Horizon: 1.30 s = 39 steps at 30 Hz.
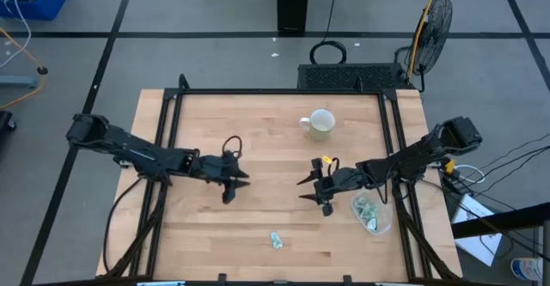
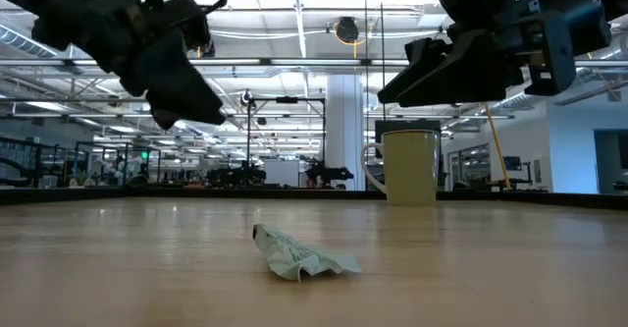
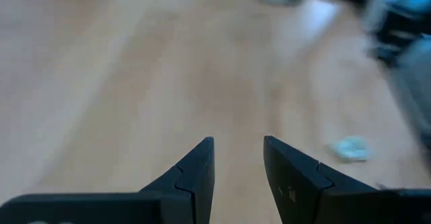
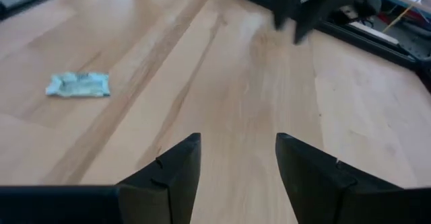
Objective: Pick and place Stevia / Truvia into bins
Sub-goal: Put the stevia packet into the transparent bin
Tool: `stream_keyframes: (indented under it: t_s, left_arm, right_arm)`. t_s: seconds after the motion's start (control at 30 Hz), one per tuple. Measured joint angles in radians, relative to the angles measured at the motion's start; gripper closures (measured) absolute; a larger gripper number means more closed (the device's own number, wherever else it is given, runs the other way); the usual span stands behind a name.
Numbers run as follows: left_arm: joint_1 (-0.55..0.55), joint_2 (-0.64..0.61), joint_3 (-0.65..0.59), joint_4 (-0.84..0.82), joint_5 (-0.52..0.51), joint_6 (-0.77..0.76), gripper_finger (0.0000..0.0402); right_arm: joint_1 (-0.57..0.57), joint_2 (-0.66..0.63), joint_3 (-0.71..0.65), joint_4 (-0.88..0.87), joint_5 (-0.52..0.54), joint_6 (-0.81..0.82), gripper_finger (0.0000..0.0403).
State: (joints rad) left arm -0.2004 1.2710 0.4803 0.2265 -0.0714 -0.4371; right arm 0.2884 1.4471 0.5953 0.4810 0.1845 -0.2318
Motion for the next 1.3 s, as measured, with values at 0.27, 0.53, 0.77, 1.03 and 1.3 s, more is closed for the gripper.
stream_keyframes:
  t_s: [0.27,0.53,0.77,1.03,1.3]
  left_arm:
    - [-0.163,0.287,0.201,0.024,0.015,0.347,0.0270]
    - [-0.208,0.508,0.422,-0.086,0.051,0.443,0.0270]
    - [-0.250,0.646,0.489,-0.079,0.071,0.432,0.0270]
    - [-0.331,0.689,0.506,-0.018,-0.048,0.482,0.0270]
    - [-0.337,0.686,0.505,-0.021,-0.079,0.512,0.0270]
  right_arm:
    - [-0.020,0.000,0.000,-0.001,-0.001,-0.042,0.0222]
    - [-0.026,0.000,0.000,0.003,-0.002,-0.042,0.0222]
    - [-0.025,0.000,0.000,-0.002,-0.002,-0.030,0.0223]
    - [-0.025,0.000,0.000,0.000,-0.002,0.010,0.0226]
    - [-0.025,0.000,0.000,0.023,-0.002,-0.001,0.0227]
